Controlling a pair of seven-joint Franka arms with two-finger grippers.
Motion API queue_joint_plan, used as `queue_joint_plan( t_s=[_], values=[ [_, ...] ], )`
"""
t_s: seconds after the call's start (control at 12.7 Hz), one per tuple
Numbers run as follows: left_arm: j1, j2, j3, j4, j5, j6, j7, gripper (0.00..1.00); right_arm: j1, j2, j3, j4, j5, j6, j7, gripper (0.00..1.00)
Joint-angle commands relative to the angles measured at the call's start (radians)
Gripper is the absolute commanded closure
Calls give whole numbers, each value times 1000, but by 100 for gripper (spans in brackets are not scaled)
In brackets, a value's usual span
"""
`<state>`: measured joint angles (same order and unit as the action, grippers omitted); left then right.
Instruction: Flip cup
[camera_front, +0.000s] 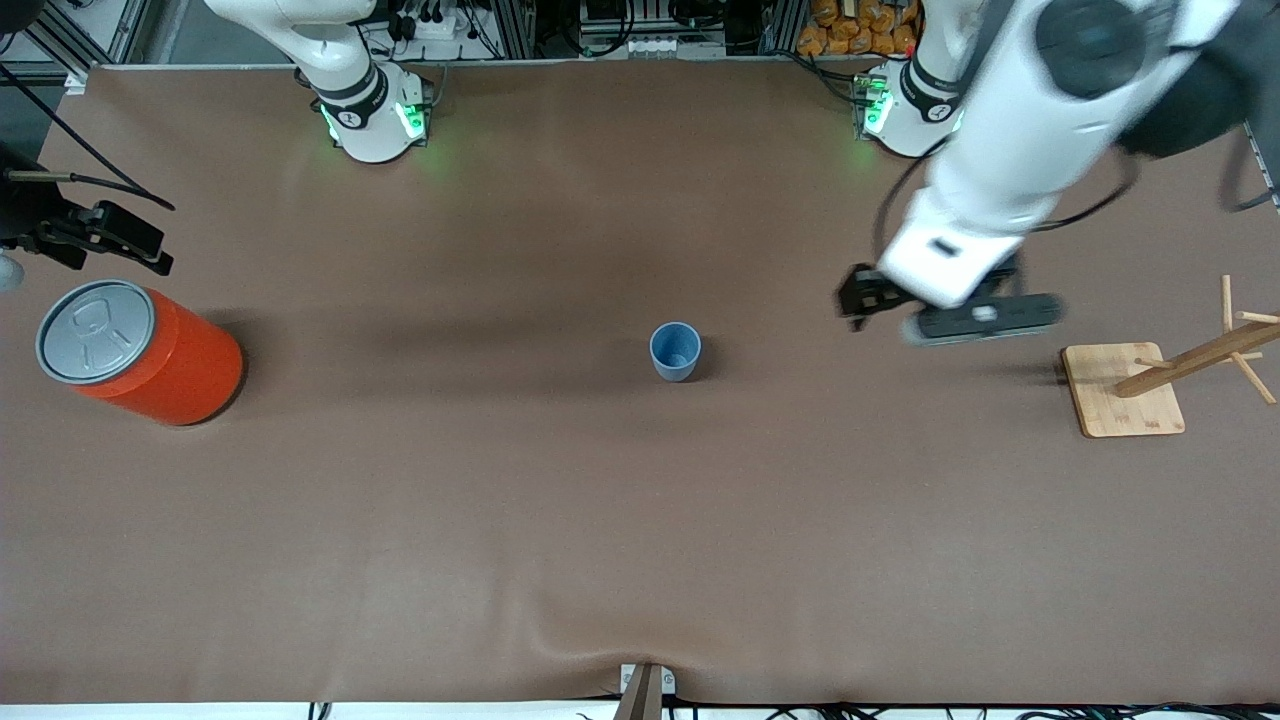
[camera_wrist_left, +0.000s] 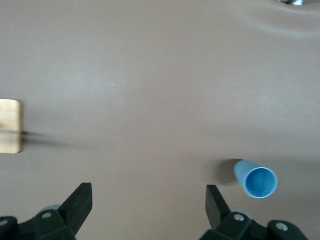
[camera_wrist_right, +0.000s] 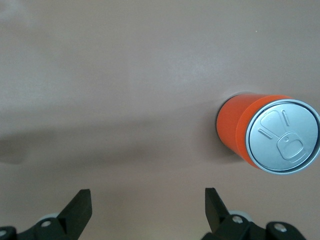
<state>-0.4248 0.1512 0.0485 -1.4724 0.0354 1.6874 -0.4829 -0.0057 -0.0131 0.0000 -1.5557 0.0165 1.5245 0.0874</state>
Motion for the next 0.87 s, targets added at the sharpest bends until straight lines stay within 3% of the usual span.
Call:
queue_joint_plan(
  t_s=[0.0,0.24,0.79],
  values=[
    [78,-67,-18,-42,17,-11,77,0,1,8,-3,22,-10,-17,-9,0],
    [162,-102,-19,-43,0,-43,208,0,0,8,-3,22,-4,-29,-11,0],
    [172,-157,-15,-40,-40,-112,213,0,-2,8,-3,22,-3,-37,-11,0]
  ],
)
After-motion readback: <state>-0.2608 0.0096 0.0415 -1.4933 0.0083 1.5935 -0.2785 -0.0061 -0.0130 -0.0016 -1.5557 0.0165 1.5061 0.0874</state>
